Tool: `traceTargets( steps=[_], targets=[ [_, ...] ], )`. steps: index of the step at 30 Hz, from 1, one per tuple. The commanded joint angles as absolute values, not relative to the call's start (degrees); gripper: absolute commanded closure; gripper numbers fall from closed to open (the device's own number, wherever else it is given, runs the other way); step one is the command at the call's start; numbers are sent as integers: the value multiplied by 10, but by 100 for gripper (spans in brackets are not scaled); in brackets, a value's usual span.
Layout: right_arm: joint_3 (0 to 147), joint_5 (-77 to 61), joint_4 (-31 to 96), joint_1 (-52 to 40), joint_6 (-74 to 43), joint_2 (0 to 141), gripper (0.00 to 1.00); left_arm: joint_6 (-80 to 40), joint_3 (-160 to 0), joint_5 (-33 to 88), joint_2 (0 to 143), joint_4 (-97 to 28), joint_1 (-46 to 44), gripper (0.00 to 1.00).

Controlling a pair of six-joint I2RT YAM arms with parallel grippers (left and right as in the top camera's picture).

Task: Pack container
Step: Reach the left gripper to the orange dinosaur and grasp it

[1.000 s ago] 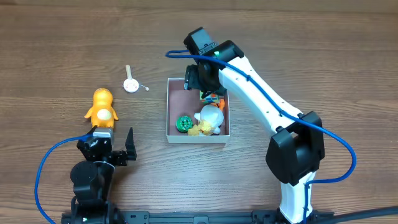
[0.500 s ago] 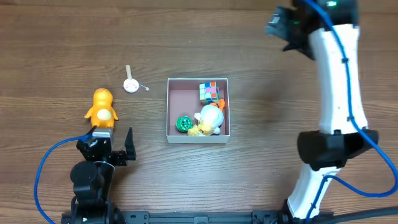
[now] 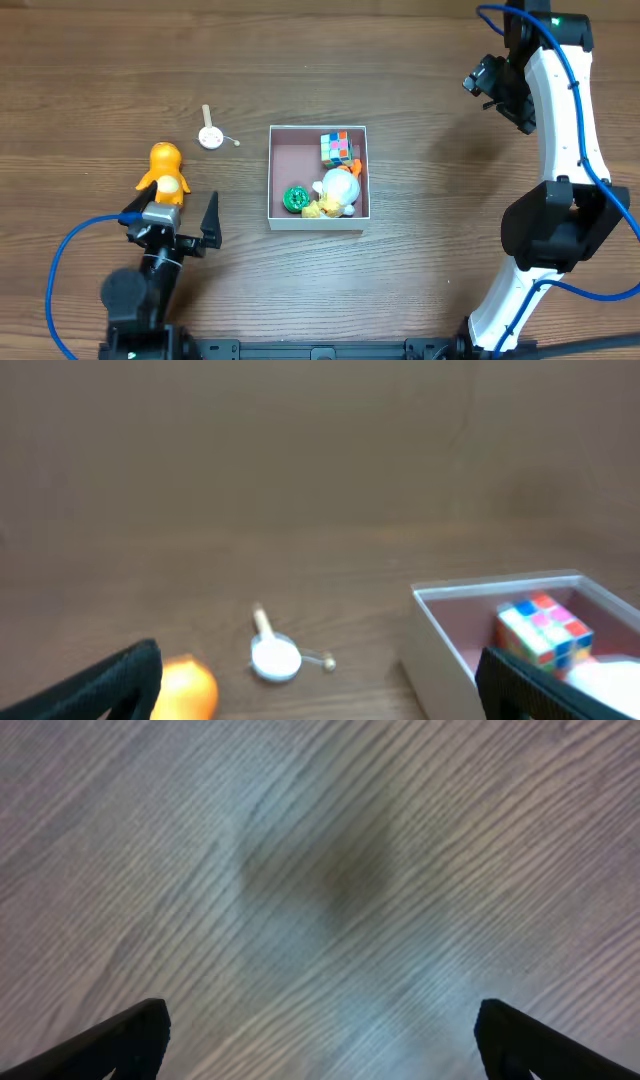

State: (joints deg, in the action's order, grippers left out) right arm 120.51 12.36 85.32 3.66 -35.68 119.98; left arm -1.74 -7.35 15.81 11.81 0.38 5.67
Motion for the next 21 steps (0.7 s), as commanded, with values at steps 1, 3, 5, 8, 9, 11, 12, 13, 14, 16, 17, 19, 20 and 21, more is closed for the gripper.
traceTargets(
  steps=[1, 3, 5, 8, 9, 11, 12, 13, 14, 16, 17, 19, 20, 21],
  targets=[
    [1203, 128, 837, 37, -360, 1189, 0, -19, -217, 189, 165, -111, 60, 0],
    [1203, 128, 827, 37, -360, 1189, 0, 1, -326, 189, 238, -226, 60, 0],
    [1203, 128, 820, 37, -360, 1189, 0, 34, -450, 191, 333, -327, 60, 0],
    [1203, 128, 812, 37, -360, 1189, 0, 102, -551, 187, 415, -357, 60, 0],
    [1203, 128, 812, 37, -360, 1189, 0, 97, -582, 171, 443, -380, 62, 0],
    [1203, 128, 812, 37, -360, 1189, 0, 29, -655, 114, 524, -455, 73, 0],
    [1203, 128, 812, 37, -360, 1189, 0, 26, -685, 114, 566, -493, 81, 0],
    [1203, 128, 812, 37, -360, 1189, 0, 31, -714, 114, 610, -528, 90, 0],
    [1203, 128, 812, 37, -360, 1189, 0, 45, -728, 114, 644, -546, 91, 0],
    [1203, 128, 812, 37, -360, 1189, 0, 105, -731, 86, 704, -573, 91, 0],
    [1203, 128, 812, 37, -360, 1189, 0, 89, -732, 63, 723, -581, 91, 0],
    [1203, 128, 812, 37, -360, 1189, 0, 1, -740, 50, 774, -601, 105, 0],
    [1203, 128, 812, 37, -360, 1189, 0, -4, -741, 62, 805, -602, 114, 0],
    [1203, 128, 812, 37, -360, 1189, 0, -4, -741, 56, 827, -602, 114, 0]
  ],
)
